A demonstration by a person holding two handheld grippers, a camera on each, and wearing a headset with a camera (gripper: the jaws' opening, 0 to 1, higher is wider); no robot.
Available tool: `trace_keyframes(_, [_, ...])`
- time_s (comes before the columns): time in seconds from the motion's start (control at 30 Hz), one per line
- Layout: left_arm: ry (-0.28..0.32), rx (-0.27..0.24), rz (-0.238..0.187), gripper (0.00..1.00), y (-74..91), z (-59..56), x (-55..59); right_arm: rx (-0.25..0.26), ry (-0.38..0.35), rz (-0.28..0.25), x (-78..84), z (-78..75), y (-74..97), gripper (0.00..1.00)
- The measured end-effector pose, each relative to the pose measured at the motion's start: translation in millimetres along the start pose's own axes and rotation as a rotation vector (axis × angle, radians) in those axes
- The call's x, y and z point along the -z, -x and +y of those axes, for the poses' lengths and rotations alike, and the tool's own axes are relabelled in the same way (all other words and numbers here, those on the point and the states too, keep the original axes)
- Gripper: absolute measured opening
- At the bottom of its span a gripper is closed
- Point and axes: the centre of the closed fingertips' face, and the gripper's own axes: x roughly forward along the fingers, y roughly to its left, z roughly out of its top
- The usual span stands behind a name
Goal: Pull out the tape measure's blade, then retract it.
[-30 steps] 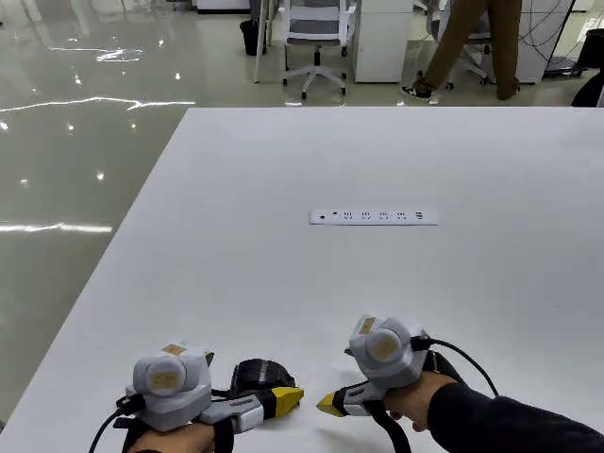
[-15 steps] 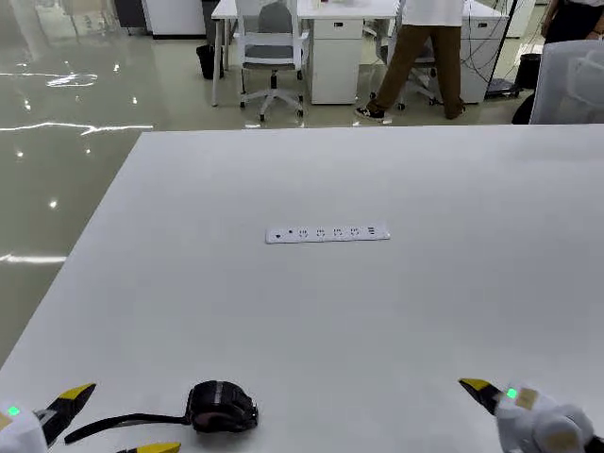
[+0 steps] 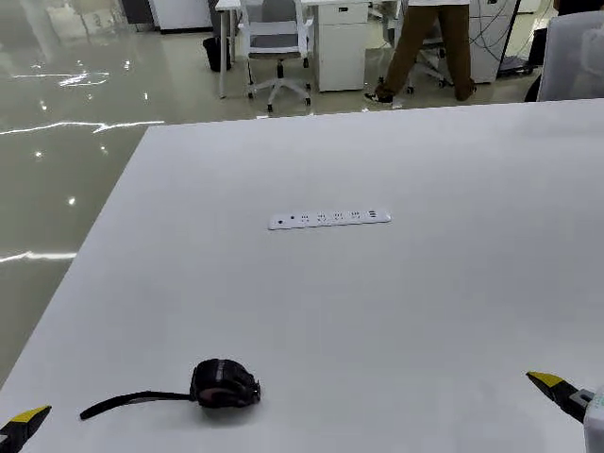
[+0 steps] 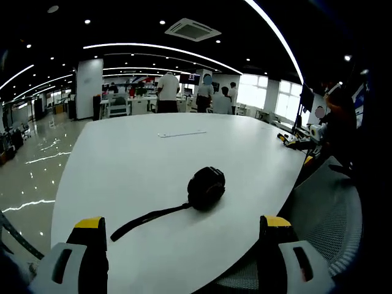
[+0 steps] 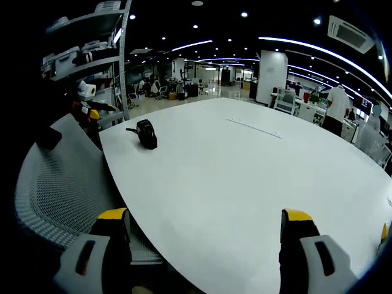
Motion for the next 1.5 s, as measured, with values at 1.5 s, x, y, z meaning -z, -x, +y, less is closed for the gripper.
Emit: trace_keyframes(1.5, [0.095, -0.041, -0.134, 1.0, 6.2, 11.5, -27.6, -0.012, -0.025, 0.034, 0.8, -10.3, -3.8, 1.0])
